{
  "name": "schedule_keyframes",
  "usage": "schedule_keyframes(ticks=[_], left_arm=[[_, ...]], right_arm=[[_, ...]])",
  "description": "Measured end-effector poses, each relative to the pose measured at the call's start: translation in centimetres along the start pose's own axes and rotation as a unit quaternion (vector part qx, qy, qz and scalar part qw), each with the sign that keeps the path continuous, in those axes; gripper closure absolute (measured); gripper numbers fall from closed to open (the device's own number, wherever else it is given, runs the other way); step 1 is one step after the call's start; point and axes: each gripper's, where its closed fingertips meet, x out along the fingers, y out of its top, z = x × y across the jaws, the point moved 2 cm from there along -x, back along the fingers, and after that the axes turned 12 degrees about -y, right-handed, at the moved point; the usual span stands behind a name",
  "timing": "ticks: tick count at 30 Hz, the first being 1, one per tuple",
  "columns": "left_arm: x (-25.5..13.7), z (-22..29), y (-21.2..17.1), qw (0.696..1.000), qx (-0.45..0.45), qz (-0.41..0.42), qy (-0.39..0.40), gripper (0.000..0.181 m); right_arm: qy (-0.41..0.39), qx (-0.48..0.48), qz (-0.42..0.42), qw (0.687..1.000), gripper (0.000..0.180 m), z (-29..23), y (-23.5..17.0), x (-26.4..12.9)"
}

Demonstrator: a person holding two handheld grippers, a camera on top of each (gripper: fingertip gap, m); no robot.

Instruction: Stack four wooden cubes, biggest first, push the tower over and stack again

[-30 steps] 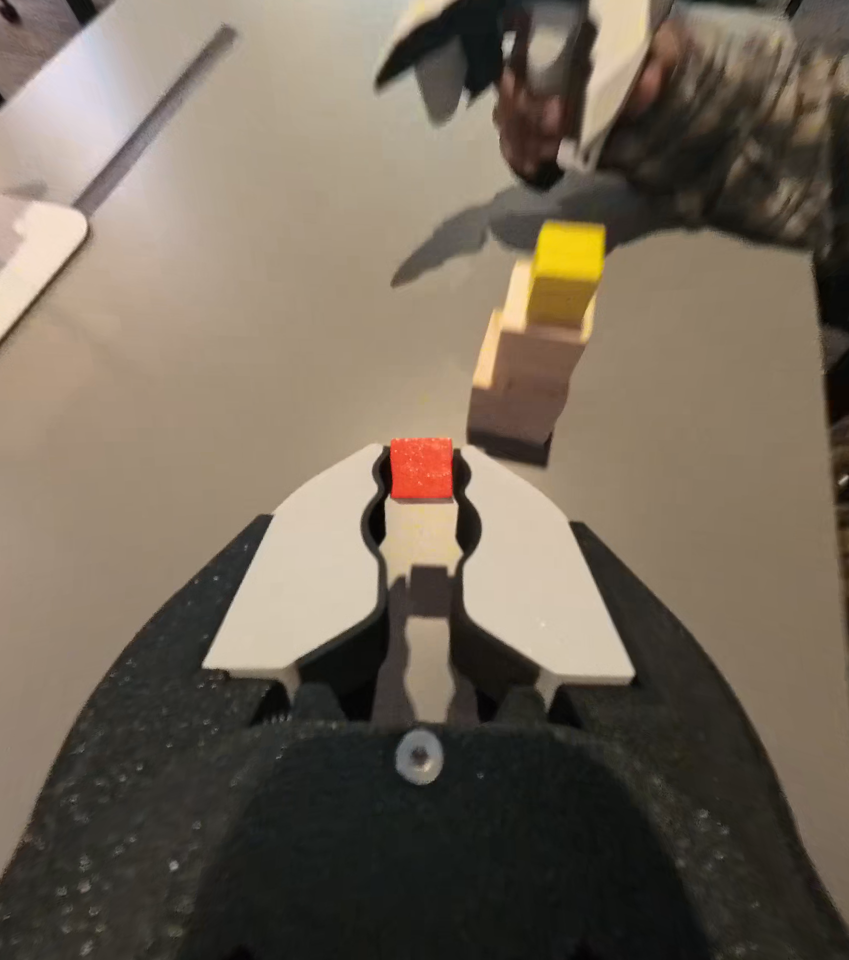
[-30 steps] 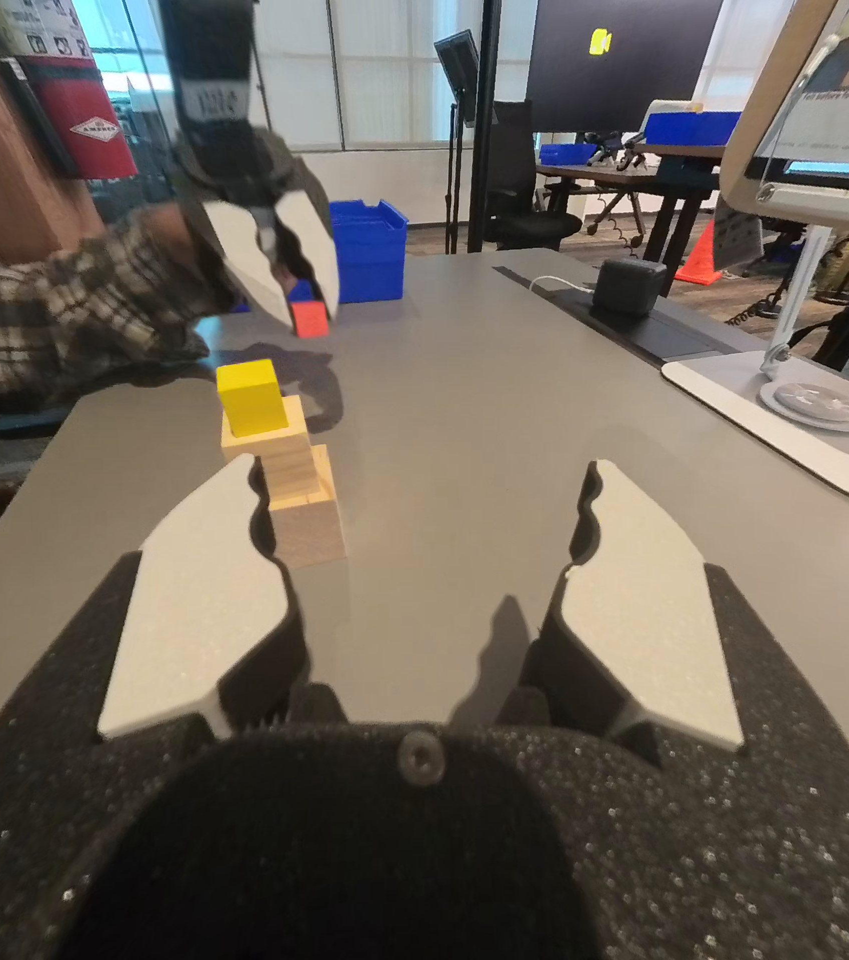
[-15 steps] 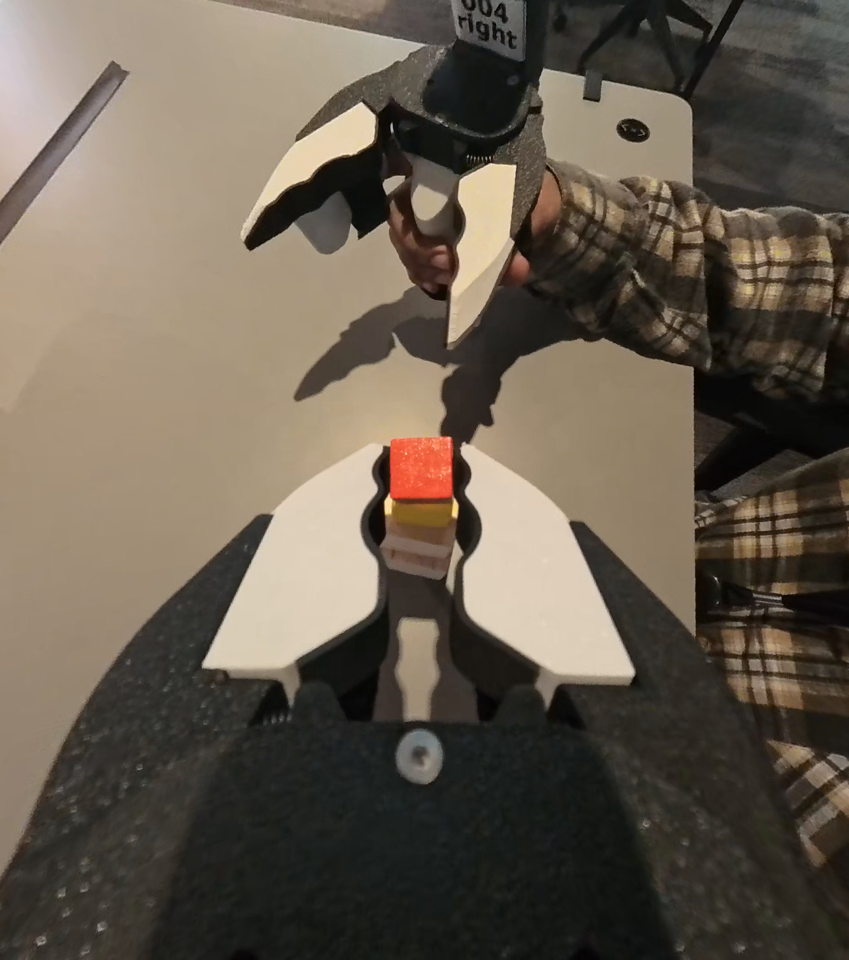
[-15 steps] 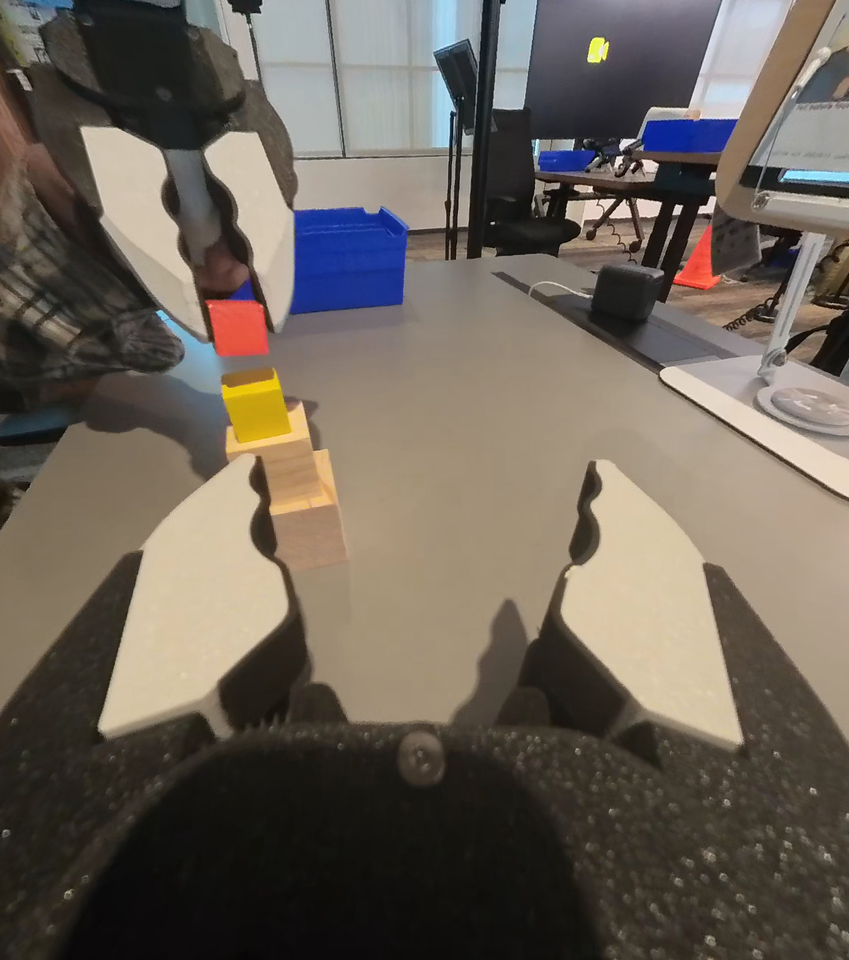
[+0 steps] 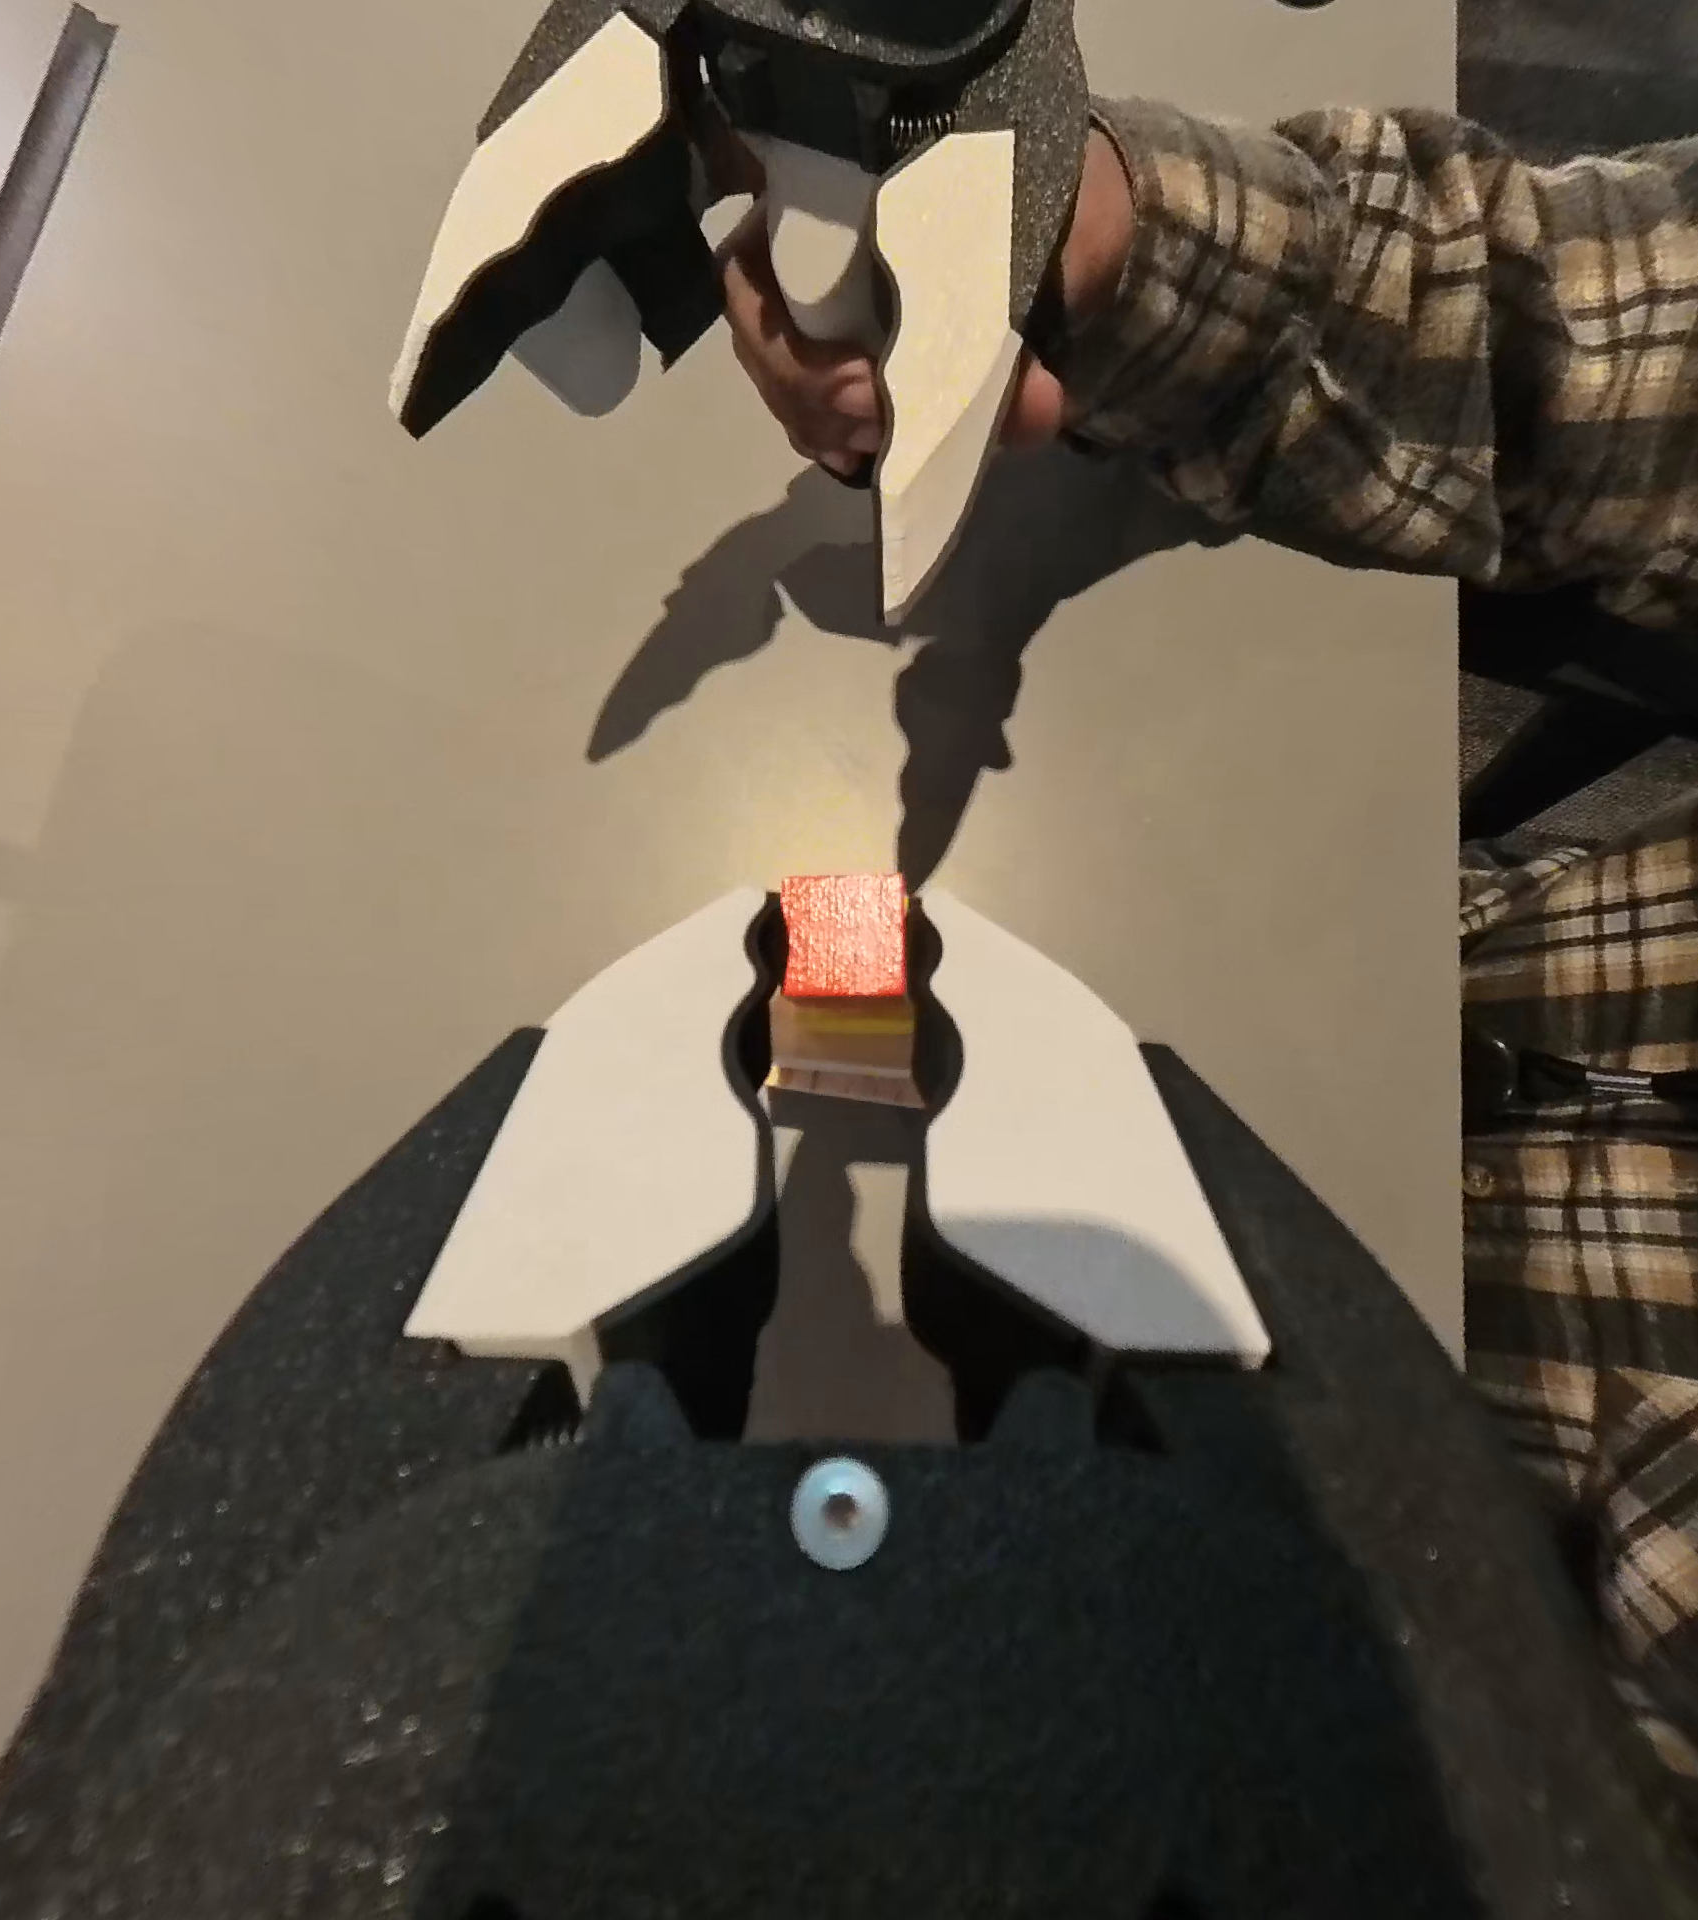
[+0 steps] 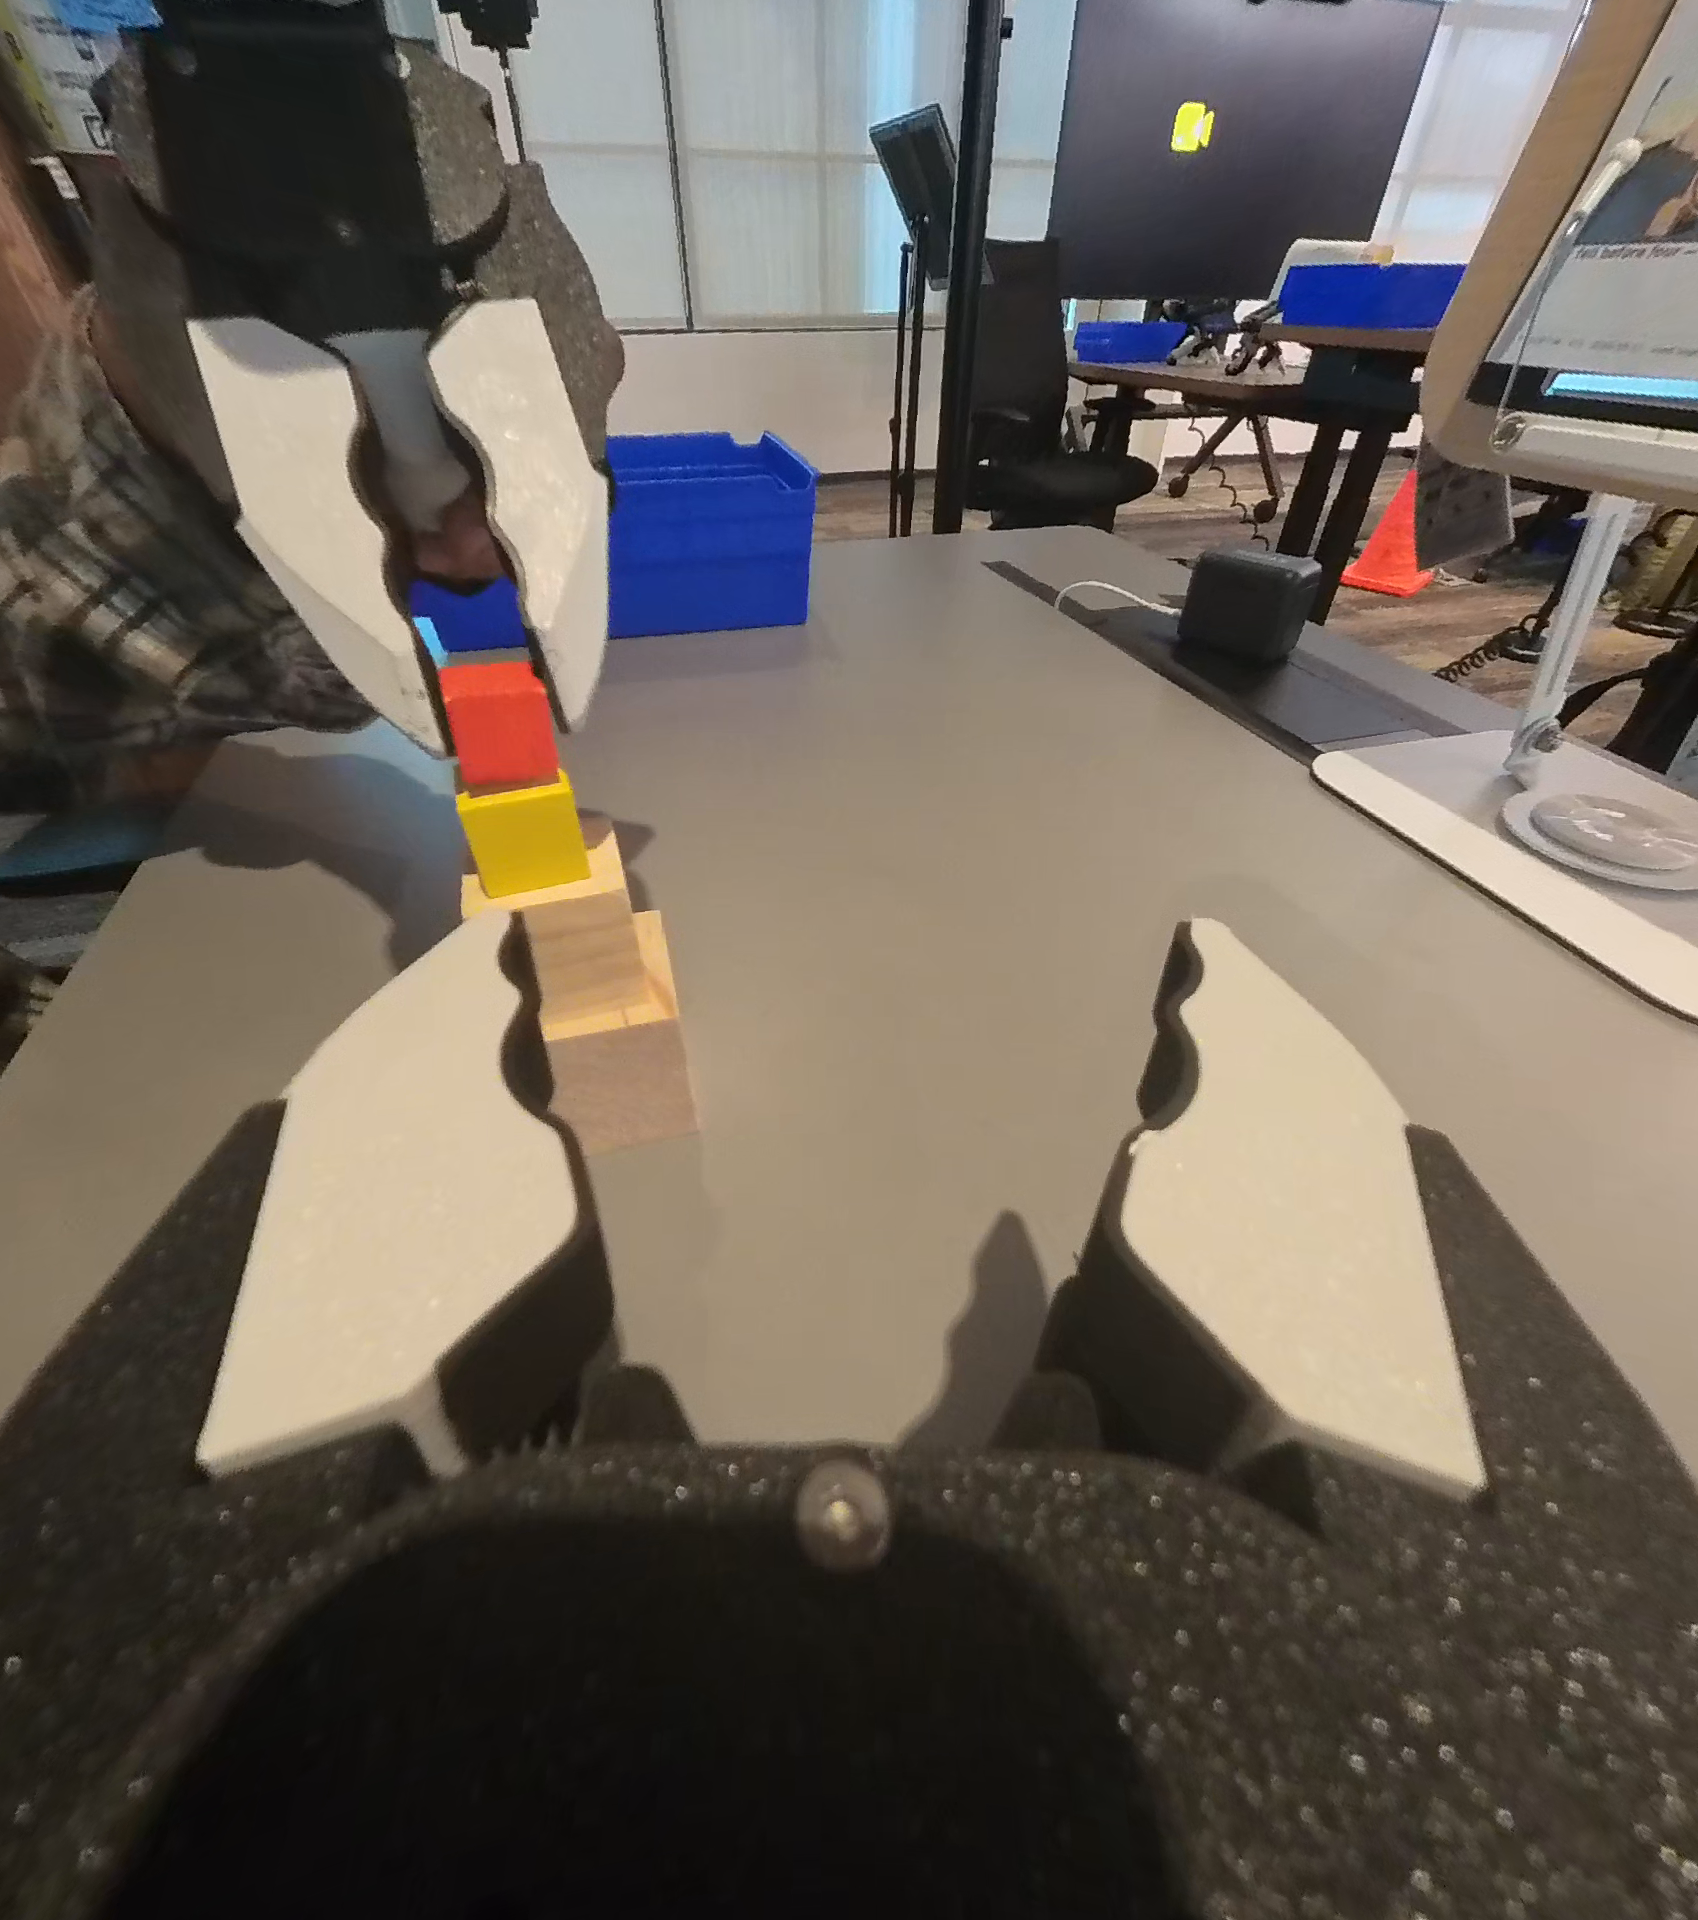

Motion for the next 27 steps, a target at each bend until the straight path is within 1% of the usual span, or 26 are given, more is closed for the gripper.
schedule_keyframes(ticks=[22,25,27], left_arm=[[0.69,0.17,-0.18,1.0,0.012,-0.005,-0.006,0.155],[0.42,-0.02,-0.04,1.0,0.011,0.0,0.003,0.146],[-0.31,-0.07,0.17,1.0,0.012,0.015,0.006,0.129]], right_arm=[[0.0,0.002,-0.003,1.0,0.068,0.07,-0.22,0.03],[0.0,0.002,-0.004,1.0,0.068,0.08,-0.25,0.05],[0.0,0.002,-0.003,1.0,0.067,0.1,-0.21,-0.01]])
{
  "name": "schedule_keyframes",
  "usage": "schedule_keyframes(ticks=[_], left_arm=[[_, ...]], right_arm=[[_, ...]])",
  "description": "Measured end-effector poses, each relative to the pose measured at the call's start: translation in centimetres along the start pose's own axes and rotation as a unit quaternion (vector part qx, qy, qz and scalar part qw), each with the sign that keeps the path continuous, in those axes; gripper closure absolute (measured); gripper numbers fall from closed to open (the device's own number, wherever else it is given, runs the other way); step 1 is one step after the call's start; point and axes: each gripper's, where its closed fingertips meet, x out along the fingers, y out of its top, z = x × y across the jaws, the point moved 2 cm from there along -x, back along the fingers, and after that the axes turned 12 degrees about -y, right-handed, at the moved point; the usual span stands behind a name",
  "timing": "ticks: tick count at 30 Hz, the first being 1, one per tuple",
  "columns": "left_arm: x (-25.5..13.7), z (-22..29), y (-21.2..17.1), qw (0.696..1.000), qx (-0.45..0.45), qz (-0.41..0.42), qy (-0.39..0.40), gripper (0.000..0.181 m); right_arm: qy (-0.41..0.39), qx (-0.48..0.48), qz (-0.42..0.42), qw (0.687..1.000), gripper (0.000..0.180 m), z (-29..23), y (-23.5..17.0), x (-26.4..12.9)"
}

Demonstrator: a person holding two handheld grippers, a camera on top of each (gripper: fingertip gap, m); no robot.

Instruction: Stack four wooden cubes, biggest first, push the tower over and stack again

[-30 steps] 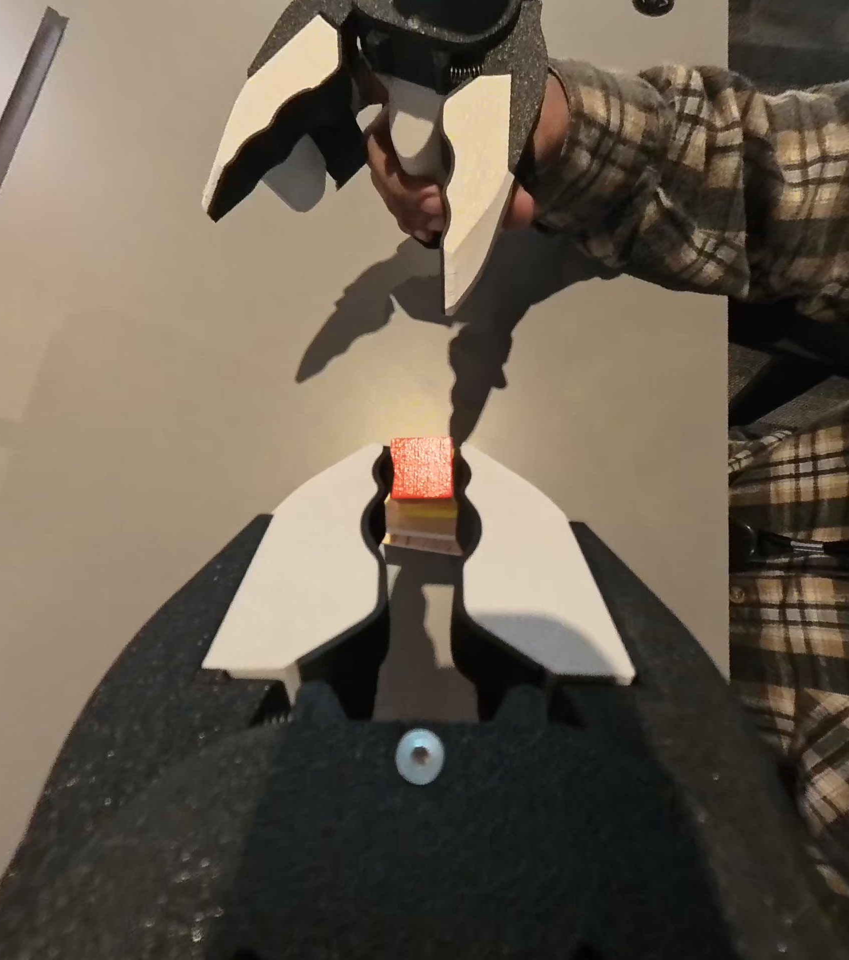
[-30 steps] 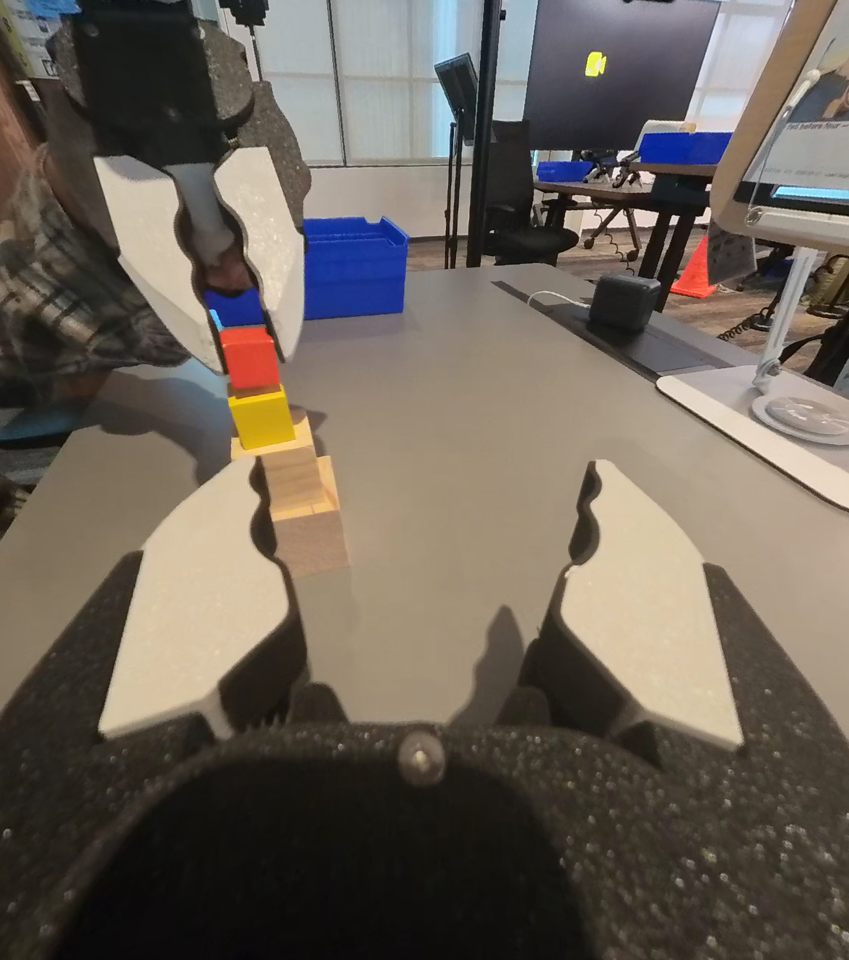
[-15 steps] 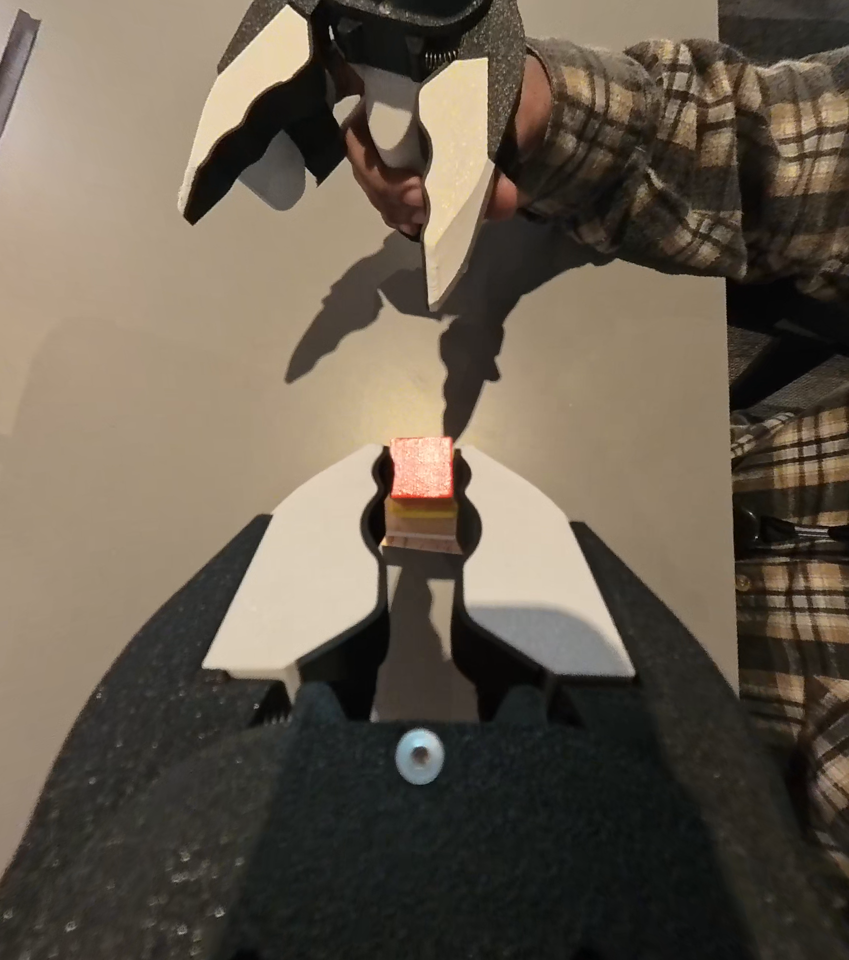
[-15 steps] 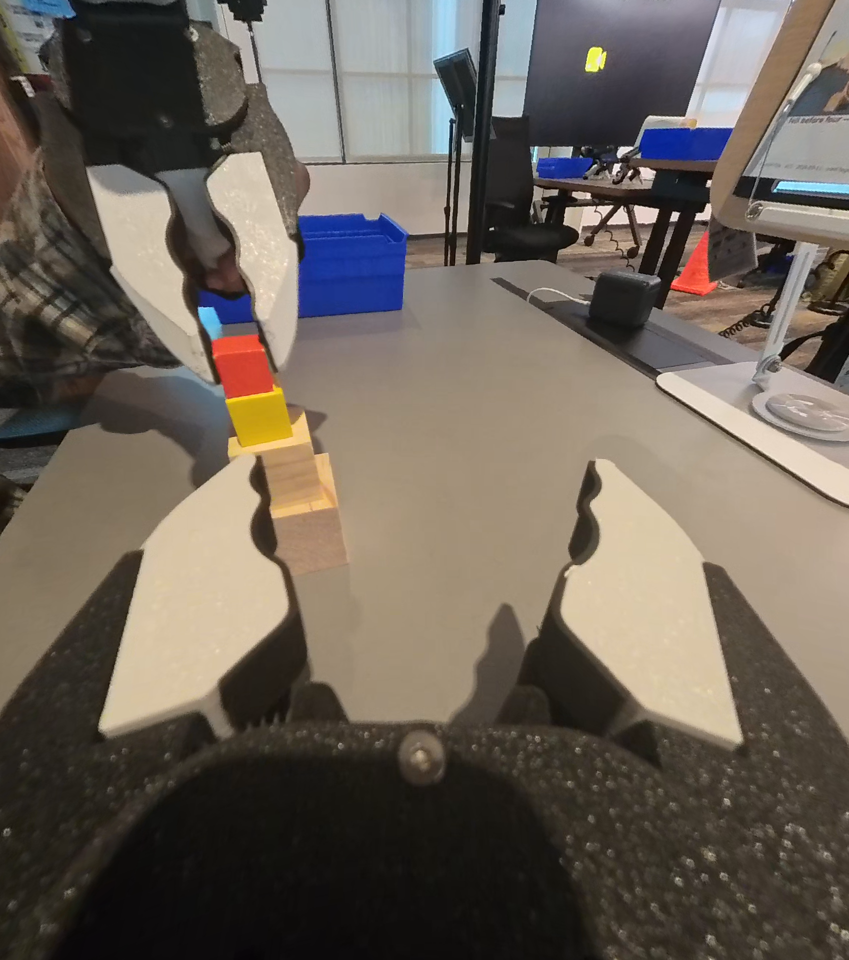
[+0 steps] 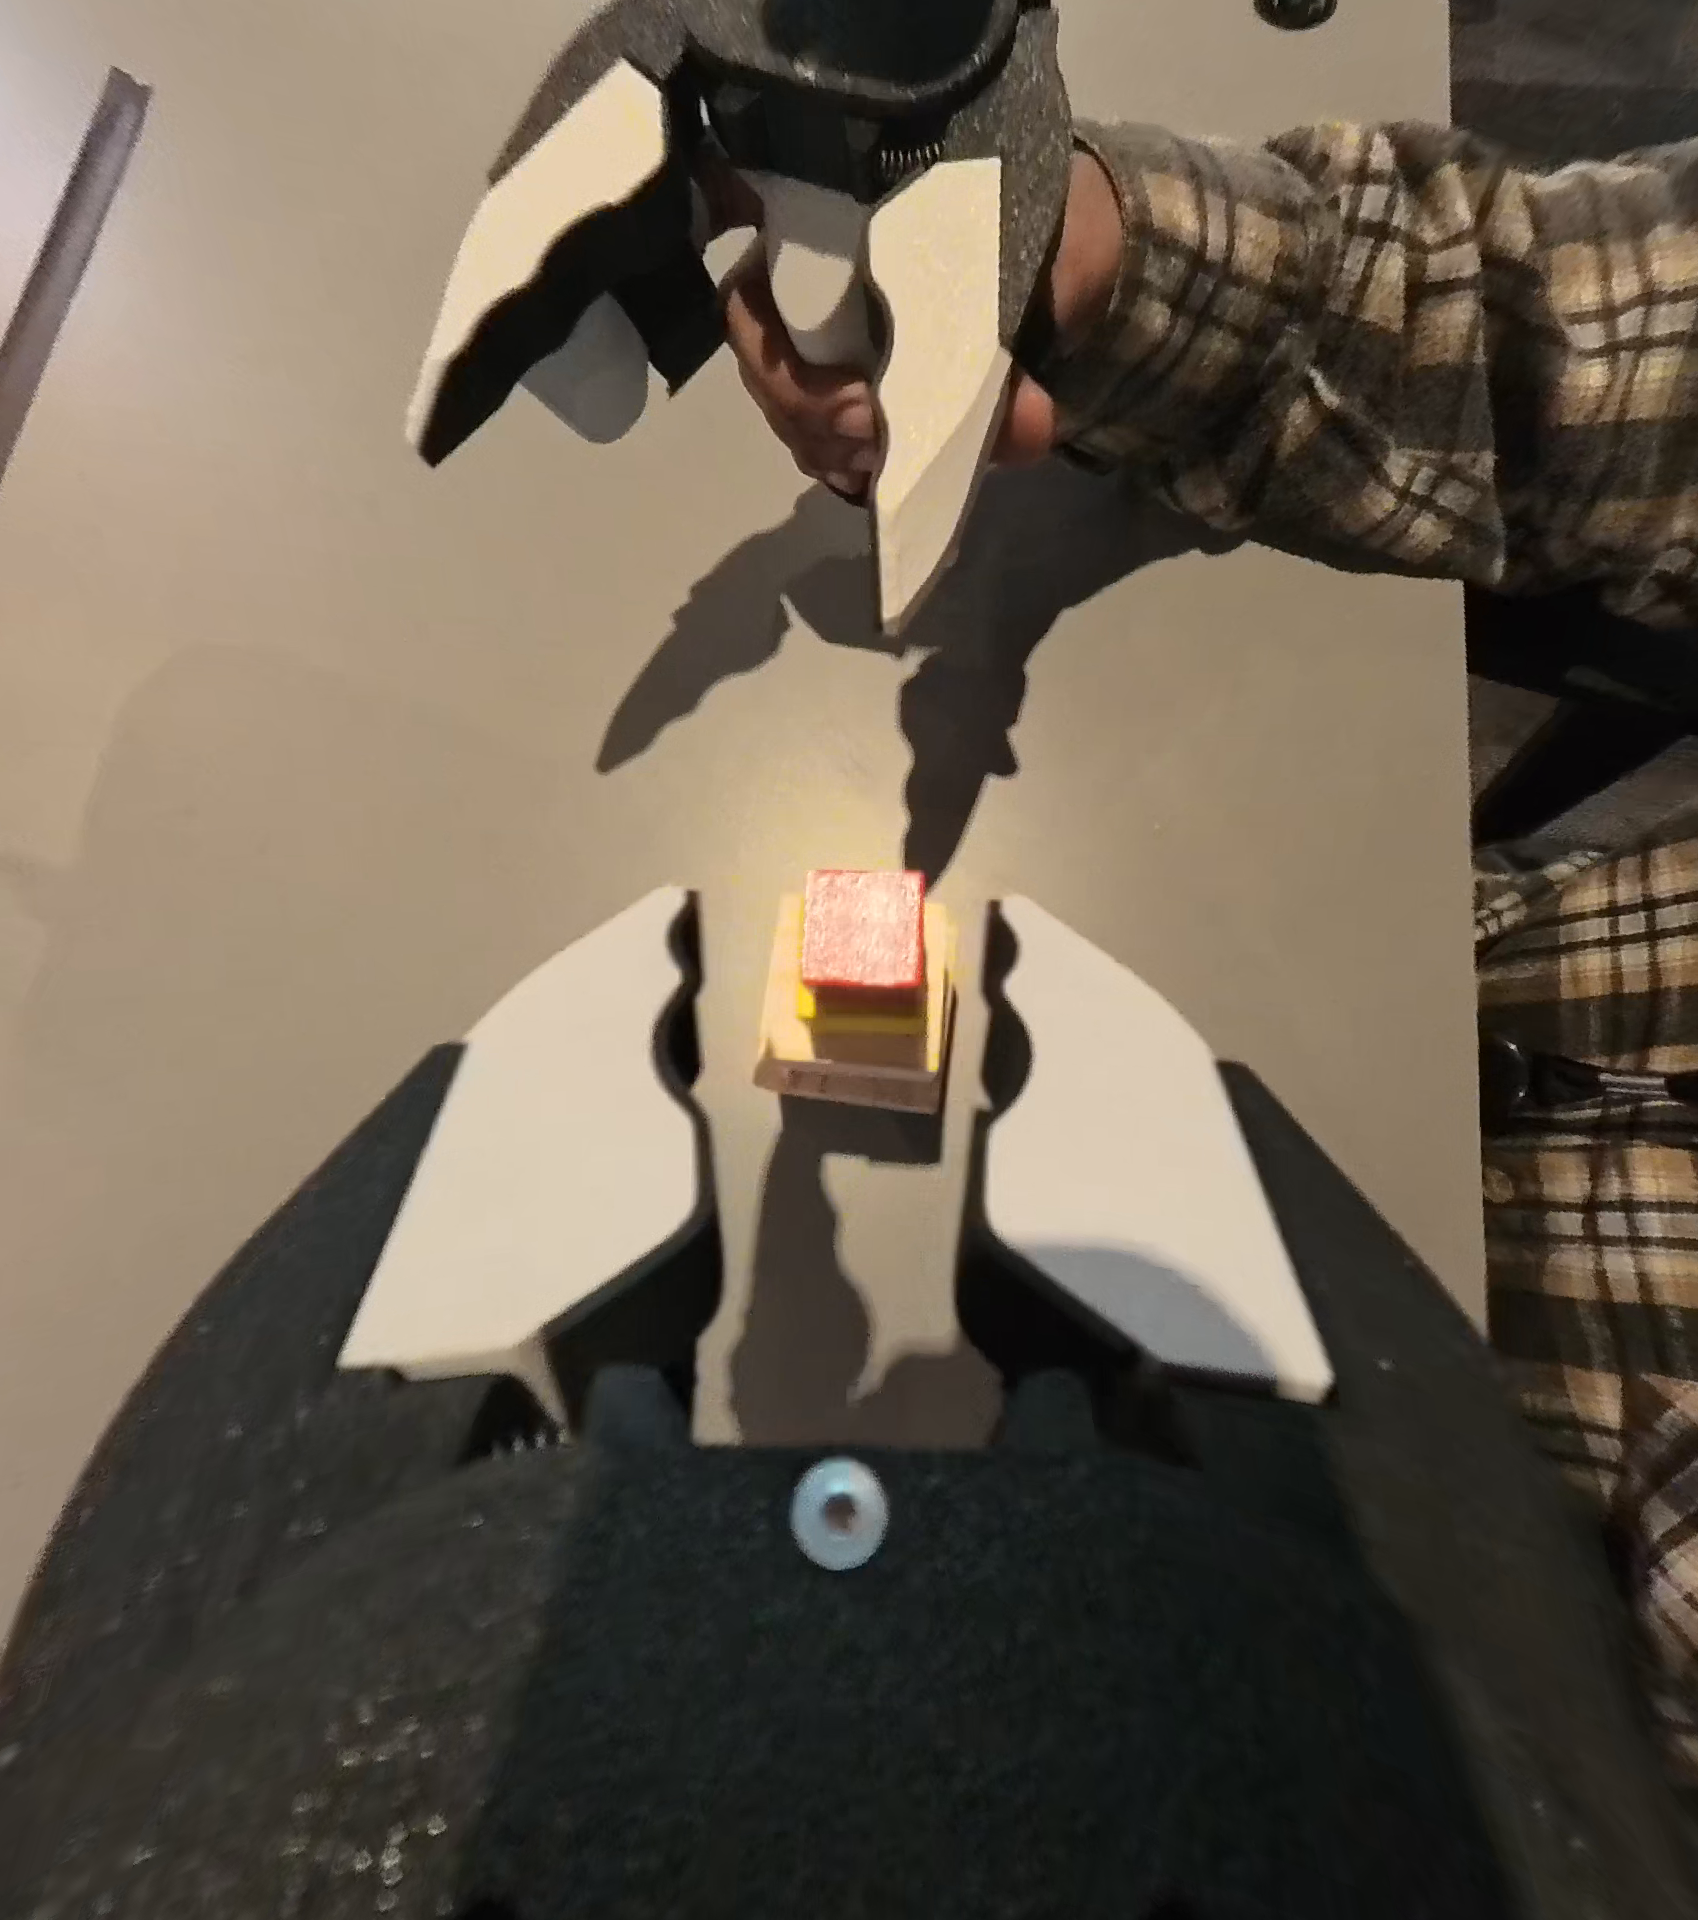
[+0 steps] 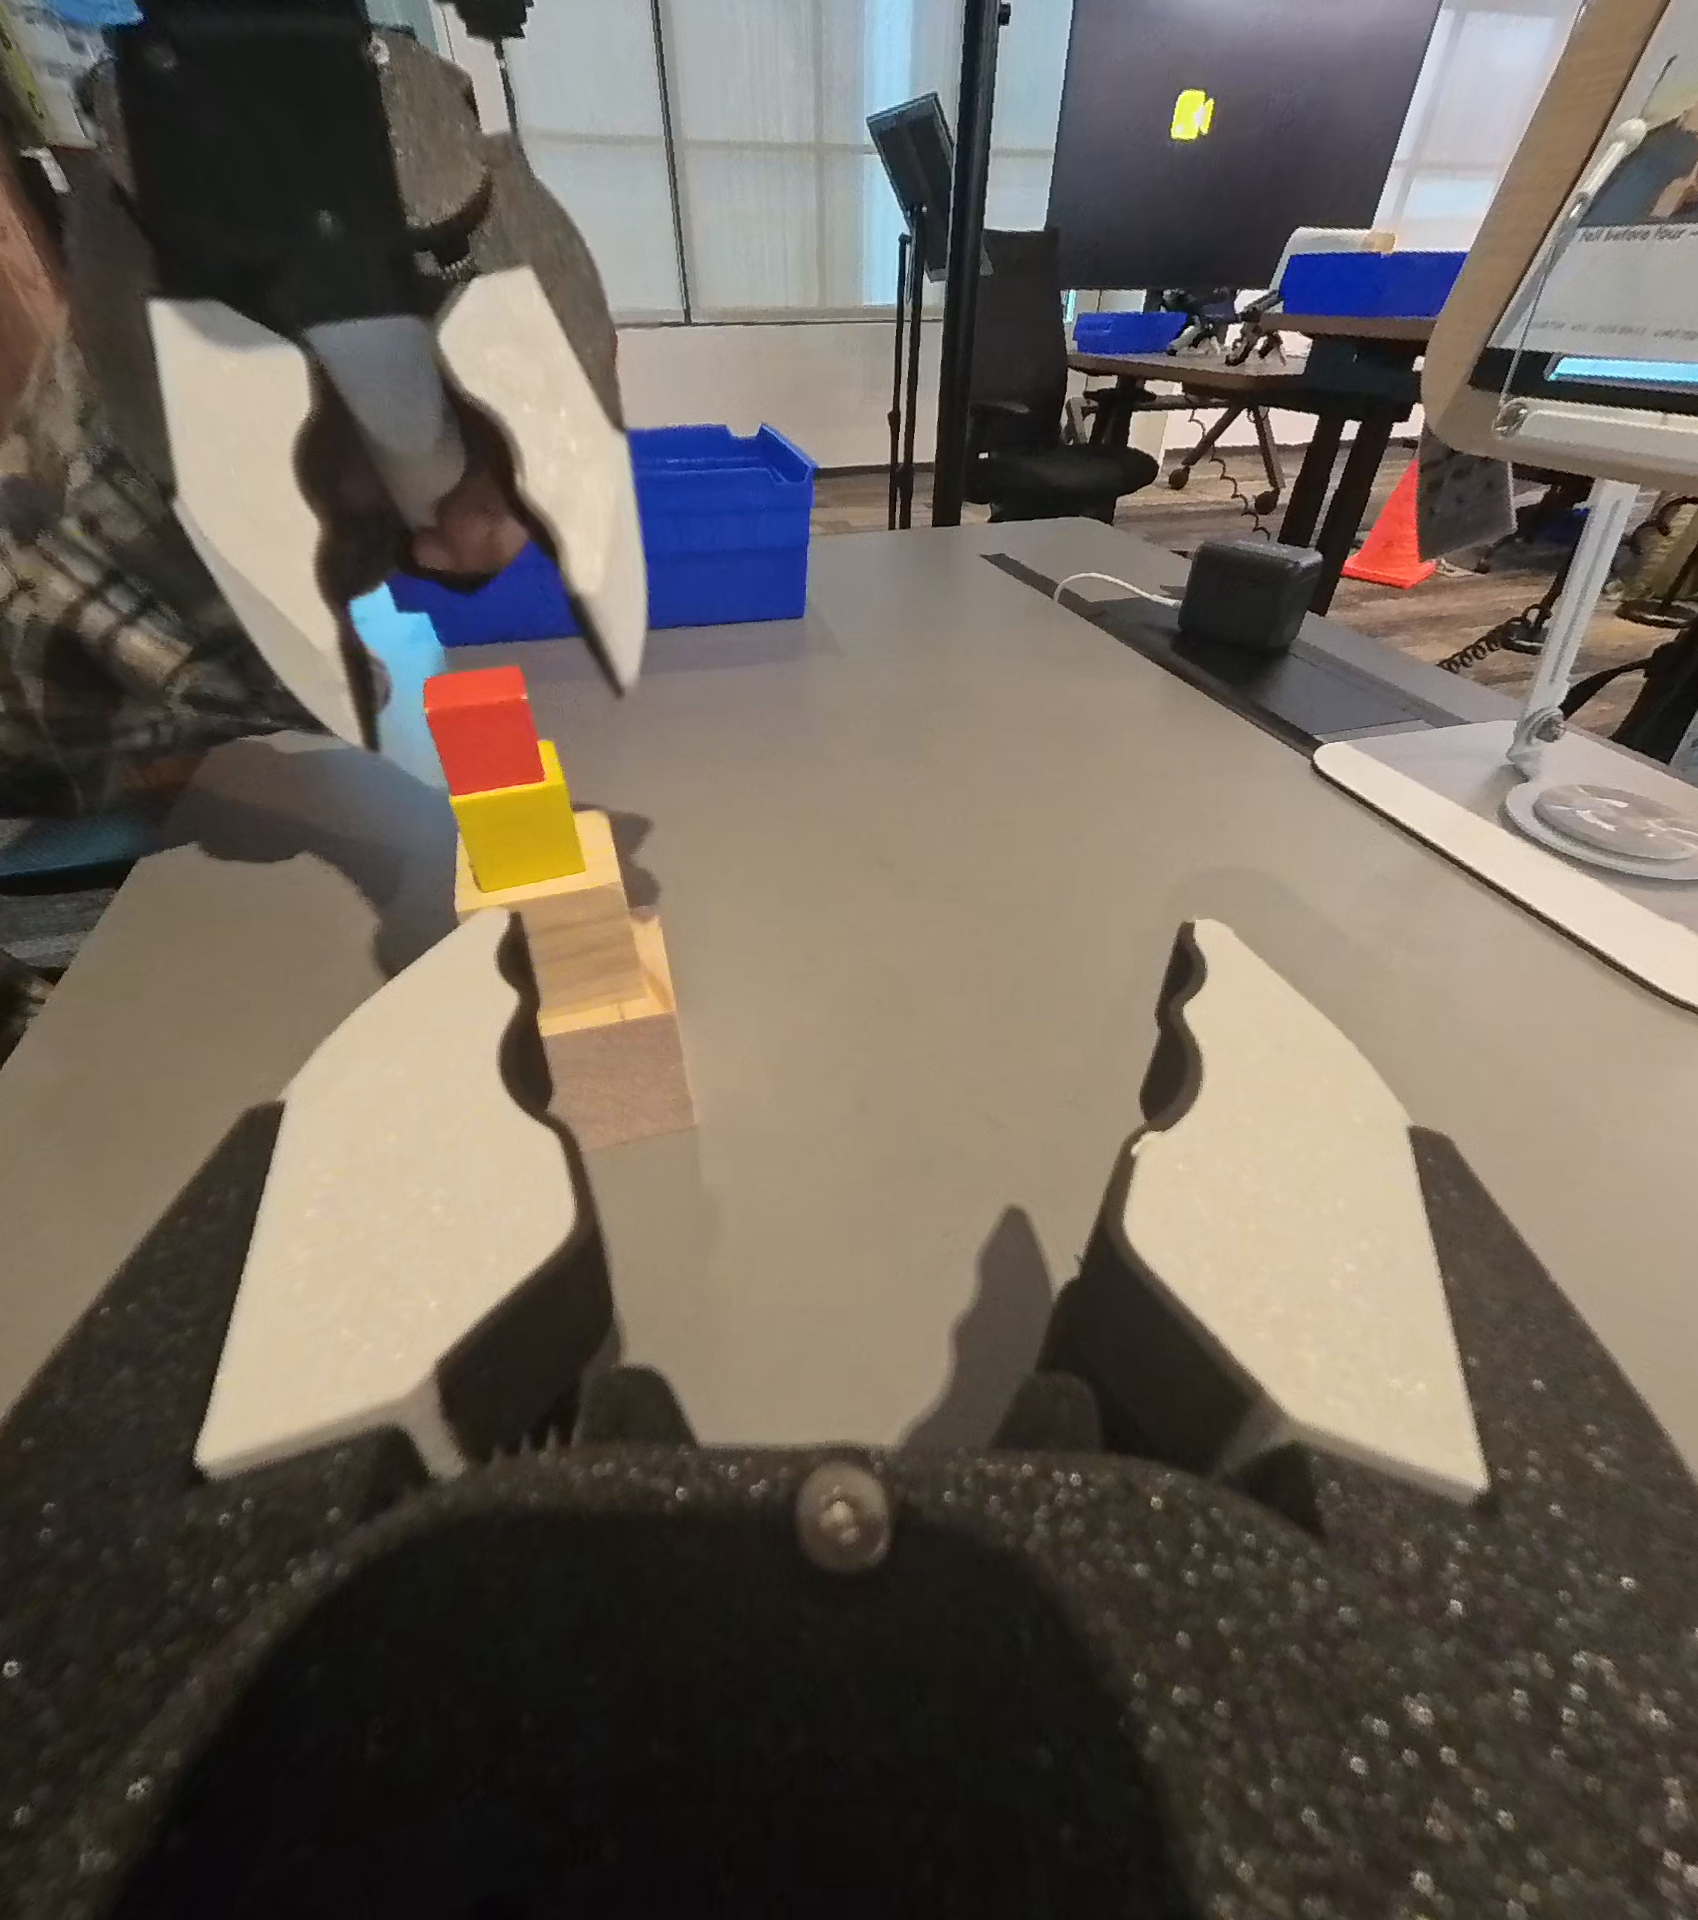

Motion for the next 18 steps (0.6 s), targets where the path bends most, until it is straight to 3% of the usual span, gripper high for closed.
schedule_keyframes(ticks=[5,11,18], left_arm=[[-6.0,-1.3,0.8,0.987,-0.01,0.15,0.05,0.094],[-12.1,-6.5,-5.0,0.925,-0.116,0.348,0.095,0.09],[-14.4,-10.7,-13.0,0.908,-0.132,0.367,0.151,0.096]], right_arm=[[0.0,-0.002,0.001,1.0,0.066,0.0,0.1,-0.1],[-0.007,-0.001,-0.004,1.0,0.064,-0.1,0.0,0.1],[-0.073,-0.022,-0.058,0.995,0.066,-1.2,0.3,-1.6]])
